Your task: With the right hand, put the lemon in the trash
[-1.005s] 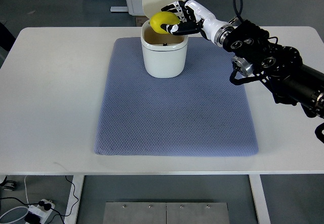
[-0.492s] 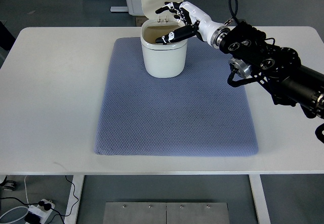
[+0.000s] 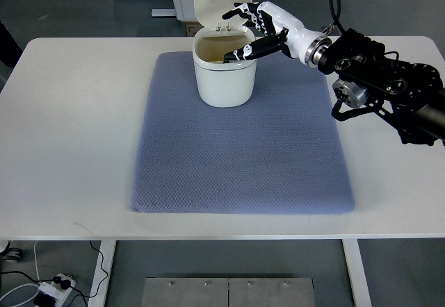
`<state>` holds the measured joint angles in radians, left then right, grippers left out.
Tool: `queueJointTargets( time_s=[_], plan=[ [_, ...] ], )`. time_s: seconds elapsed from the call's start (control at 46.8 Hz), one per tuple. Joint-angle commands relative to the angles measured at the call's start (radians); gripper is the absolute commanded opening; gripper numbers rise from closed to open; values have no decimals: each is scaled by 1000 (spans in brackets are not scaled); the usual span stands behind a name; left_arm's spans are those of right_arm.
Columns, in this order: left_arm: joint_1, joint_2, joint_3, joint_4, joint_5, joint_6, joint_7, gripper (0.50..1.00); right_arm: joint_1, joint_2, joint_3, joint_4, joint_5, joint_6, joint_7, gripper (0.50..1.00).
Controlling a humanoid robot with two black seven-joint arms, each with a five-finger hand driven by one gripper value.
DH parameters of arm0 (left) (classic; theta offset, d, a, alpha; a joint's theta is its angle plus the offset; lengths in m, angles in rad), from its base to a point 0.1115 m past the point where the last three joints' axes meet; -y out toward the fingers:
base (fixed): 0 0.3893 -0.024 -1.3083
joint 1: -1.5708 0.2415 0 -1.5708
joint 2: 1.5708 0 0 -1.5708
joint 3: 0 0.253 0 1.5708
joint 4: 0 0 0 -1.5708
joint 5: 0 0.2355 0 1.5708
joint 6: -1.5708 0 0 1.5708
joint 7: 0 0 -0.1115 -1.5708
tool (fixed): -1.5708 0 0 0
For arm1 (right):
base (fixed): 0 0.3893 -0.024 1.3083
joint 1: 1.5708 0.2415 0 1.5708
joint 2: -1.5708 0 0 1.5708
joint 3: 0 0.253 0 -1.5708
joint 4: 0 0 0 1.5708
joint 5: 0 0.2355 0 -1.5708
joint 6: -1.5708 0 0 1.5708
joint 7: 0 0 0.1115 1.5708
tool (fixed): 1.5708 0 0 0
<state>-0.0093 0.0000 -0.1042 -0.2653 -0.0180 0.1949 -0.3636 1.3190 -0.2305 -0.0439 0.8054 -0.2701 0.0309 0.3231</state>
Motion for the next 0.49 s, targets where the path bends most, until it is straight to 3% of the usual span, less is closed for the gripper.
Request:
queueJointTargets(
  time_s=[0.0, 0.235, 0.47],
  plan=[
    [0, 0, 0, 0, 0, 0, 0, 1000, 0, -84, 2, 122, 0, -12, 1, 1000],
    [0, 0, 0, 0, 1, 0, 0, 1000, -24, -292, 4, 325, 3, -28, 7, 1000],
    [0, 0, 0, 0, 0, 0, 0, 1000, -125, -414, 45, 317, 6, -29, 88, 1000]
  ],
)
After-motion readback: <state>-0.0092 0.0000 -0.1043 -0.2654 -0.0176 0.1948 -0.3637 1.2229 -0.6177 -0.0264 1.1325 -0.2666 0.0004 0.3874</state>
